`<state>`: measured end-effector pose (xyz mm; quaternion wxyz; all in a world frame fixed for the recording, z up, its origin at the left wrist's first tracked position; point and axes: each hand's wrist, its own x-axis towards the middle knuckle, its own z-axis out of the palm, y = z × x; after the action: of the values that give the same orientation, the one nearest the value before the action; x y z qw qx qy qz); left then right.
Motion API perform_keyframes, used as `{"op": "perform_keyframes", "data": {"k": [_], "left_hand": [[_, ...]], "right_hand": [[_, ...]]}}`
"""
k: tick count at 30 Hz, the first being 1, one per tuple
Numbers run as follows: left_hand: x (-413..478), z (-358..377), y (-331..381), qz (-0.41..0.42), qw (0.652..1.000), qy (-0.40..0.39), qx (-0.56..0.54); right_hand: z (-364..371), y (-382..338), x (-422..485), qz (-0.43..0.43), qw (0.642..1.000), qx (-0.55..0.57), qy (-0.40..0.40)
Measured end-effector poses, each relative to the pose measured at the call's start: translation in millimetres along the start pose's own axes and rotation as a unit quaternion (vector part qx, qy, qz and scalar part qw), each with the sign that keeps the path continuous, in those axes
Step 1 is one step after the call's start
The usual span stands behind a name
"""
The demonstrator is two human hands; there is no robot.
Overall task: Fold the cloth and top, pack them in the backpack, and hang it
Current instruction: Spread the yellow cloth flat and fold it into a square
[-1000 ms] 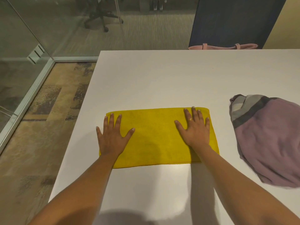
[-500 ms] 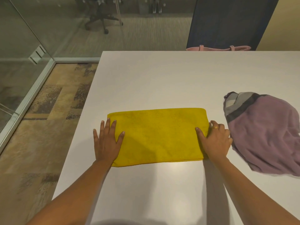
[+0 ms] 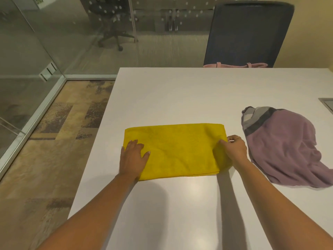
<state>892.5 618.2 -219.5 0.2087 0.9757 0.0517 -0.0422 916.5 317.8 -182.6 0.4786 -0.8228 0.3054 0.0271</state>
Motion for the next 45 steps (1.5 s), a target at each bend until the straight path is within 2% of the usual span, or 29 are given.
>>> {"op": "perform_keyframes", "data": {"k": [2, 4, 8, 11, 13, 15, 19, 20, 22, 25, 27, 29, 31, 34, 36, 38, 40, 42, 45], "left_hand": [[-0.7, -8.4, 14.0, -0.017, 0.993, 0.021, -0.115], [1.3, -18.7, 26.2, -0.045, 0.97, 0.01, -0.237], [10.0, -41.6, 44.6, -0.088, 0.888, -0.055, -0.448], [16.7, -57.9, 48.5, -0.135, 0.837, -0.048, -0.529], [20.3, -66.1, 44.6, -0.155, 0.825, -0.039, -0.541], [22.1, -71.7, 34.8, -0.158, 0.835, -0.032, -0.526], [24.1, -74.6, 8.8, -0.146, 0.879, -0.015, -0.454], [24.0, -75.4, 3.1, -0.15, 0.883, -0.008, -0.445], [23.0, -76.5, -7.8, -0.159, 0.893, 0.001, -0.42], [22.3, -71.9, -25.5, -0.174, 0.915, -0.002, -0.364], [22.1, -66.3, -35.9, -0.185, 0.928, -0.002, -0.325], [19.9, -59.6, -40.9, -0.187, 0.941, 0.007, -0.283], [14.8, -51.8, -40.7, -0.157, 0.959, 0.03, -0.233], [6.2, -38.2, -38.4, -0.036, 0.987, 0.046, -0.149], [4.2, -27.6, -38.5, 0.034, 0.997, -0.004, -0.071], [3.7, -16.4, -40.2, 0.06, 0.996, -0.062, 0.013], [1.7, -9.5, -41.0, 0.062, 0.992, -0.083, 0.074], [-1.0, -8.7, -39.5, 0.062, 0.993, -0.041, 0.094], [-1.6, -18.8, -29.4, 0.074, 0.995, 0.05, 0.054]], "right_hand": [[4.6, -14.2, -7.9, -0.009, 0.999, 0.037, -0.007], [14.9, -31.2, -18.8, -0.033, 0.997, 0.061, -0.026], [48.6, -62.9, -50.1, -0.098, 0.984, 0.107, -0.099], [79.3, -82.8, -79.7, -0.146, 0.973, 0.099, -0.146], [99.7, -90.4, -96.7, -0.166, 0.964, 0.112, -0.174], [118.7, -92.1, -109.5, -0.174, 0.957, 0.116, -0.202], [141.1, -87.9, -125.3, -0.171, 0.933, 0.127, -0.29], [143.2, -85.3, -125.4, -0.181, 0.931, 0.132, -0.287], [142.2, -79.0, -120.4, -0.221, 0.943, 0.103, -0.225], [137.3, -64.0, -105.4, -0.288, 0.943, -0.068, -0.153], [139.3, -50.3, -95.7, -0.324, 0.909, -0.189, -0.181], [145.6, -36.5, -90.6, -0.357, 0.858, -0.298, -0.22], [153.0, -24.8, -88.8, -0.374, 0.817, -0.37, -0.236], [162.4, -12.4, -90.0, -0.367, 0.797, -0.416, -0.236], [166.5, -6.4, -91.5, -0.365, 0.796, -0.423, -0.231], [168.7, -0.3, -89.8, -0.39, 0.805, -0.395, -0.21], [167.8, 4.6, -84.6, -0.412, 0.801, -0.385, -0.201], [161.4, 7.5, -76.3, -0.416, 0.775, -0.414, -0.232], [141.0, -0.2, -62.1, -0.44, 0.732, -0.431, -0.292]]}}
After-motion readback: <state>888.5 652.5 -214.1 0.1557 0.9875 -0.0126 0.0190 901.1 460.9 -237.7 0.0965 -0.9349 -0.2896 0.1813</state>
